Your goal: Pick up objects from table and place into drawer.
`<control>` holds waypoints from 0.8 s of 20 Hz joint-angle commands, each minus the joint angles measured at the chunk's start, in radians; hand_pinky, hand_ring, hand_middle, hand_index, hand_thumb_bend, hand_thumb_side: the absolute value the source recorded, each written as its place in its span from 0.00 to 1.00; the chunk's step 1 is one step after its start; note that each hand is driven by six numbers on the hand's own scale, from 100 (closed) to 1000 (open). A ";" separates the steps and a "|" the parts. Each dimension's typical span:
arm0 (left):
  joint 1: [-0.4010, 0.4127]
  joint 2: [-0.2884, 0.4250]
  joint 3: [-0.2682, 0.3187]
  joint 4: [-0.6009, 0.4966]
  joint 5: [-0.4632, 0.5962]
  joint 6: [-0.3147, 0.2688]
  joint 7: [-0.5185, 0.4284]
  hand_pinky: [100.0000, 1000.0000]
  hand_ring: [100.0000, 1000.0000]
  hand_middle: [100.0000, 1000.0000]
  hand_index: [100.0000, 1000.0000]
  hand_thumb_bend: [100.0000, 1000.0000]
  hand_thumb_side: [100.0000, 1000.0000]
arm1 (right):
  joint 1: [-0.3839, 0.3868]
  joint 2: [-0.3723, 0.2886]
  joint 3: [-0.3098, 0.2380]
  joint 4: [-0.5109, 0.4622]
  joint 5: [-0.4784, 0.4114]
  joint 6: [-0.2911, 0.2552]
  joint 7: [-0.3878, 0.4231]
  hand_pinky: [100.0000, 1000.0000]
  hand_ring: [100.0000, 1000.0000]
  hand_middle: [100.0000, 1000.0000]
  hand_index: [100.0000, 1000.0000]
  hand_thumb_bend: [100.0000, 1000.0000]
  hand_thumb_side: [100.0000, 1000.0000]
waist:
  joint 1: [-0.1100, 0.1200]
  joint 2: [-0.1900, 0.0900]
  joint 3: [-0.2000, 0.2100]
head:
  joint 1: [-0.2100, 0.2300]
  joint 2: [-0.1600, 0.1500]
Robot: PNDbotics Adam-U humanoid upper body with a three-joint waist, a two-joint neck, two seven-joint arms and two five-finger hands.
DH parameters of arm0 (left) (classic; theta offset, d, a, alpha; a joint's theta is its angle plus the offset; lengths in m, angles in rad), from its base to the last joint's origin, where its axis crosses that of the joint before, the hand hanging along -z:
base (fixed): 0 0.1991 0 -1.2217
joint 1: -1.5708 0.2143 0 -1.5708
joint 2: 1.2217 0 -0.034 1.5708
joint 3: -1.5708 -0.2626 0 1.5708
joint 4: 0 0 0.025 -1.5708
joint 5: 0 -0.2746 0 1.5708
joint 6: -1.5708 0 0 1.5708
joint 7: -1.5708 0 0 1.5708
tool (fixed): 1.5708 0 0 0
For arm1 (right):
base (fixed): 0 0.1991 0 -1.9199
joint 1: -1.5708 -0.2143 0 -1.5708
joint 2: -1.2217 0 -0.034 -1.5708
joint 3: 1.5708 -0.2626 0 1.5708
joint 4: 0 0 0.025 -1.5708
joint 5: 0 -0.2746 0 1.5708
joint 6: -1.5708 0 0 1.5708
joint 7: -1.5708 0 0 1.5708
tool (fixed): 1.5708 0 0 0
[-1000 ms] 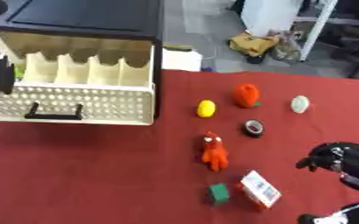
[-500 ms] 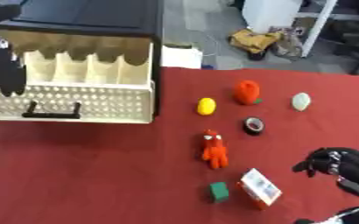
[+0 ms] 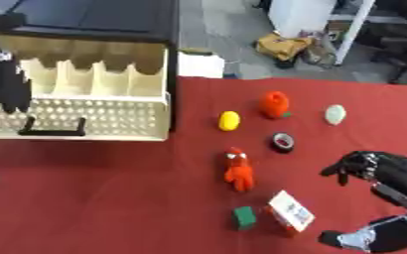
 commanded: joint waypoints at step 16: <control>-0.007 0.004 0.007 -0.012 0.008 0.001 -0.014 0.04 0.00 0.00 0.79 0.02 1.00 | -0.112 0.086 0.060 -0.011 -0.068 0.129 0.148 0.71 0.81 0.45 0.76 0.58 0.53 | -0.007 -0.025 0.002 | 0.004 0.007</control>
